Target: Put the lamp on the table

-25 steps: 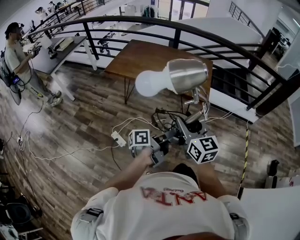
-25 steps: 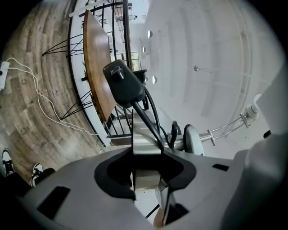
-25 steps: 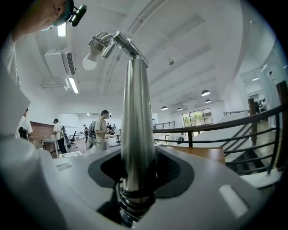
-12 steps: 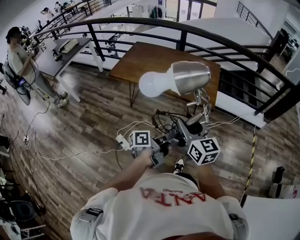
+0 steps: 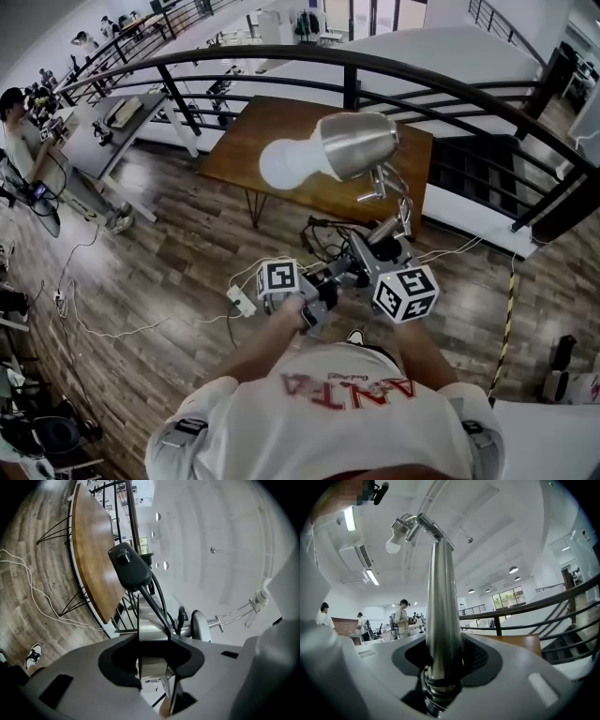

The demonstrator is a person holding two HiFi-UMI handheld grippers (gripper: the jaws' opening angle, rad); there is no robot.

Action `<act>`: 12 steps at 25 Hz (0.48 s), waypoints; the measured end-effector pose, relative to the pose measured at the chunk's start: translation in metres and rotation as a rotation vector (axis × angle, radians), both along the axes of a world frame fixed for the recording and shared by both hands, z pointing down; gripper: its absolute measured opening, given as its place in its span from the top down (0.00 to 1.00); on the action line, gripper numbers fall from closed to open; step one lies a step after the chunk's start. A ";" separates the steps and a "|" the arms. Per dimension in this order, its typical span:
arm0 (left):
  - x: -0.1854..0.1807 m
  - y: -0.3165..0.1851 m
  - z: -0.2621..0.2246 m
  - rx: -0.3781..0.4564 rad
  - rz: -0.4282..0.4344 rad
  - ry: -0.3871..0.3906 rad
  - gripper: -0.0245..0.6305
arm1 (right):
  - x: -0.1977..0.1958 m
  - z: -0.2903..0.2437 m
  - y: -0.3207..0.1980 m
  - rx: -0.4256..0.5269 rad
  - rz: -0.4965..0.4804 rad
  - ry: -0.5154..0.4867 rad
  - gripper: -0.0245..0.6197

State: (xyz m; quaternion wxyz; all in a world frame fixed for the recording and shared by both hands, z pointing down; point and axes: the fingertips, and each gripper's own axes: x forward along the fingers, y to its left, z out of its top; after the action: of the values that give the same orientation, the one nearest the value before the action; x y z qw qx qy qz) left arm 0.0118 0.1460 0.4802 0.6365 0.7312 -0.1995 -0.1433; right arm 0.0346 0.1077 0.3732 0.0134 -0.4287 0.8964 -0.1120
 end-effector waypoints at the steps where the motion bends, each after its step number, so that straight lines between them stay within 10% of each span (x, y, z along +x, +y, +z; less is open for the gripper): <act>1: 0.008 -0.008 -0.001 0.001 -0.004 0.000 0.73 | 0.007 -0.001 -0.008 0.000 -0.005 0.000 0.69; 12: 0.072 -0.074 0.007 -0.017 -0.036 -0.001 0.73 | 0.070 0.007 -0.076 -0.017 -0.042 -0.005 0.69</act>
State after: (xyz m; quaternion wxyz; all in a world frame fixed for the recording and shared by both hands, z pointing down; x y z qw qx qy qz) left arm 0.0835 0.0724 0.4869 0.6399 0.7220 -0.2142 -0.1526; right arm 0.1047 0.0316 0.3805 0.0098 -0.4097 0.9041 -0.1208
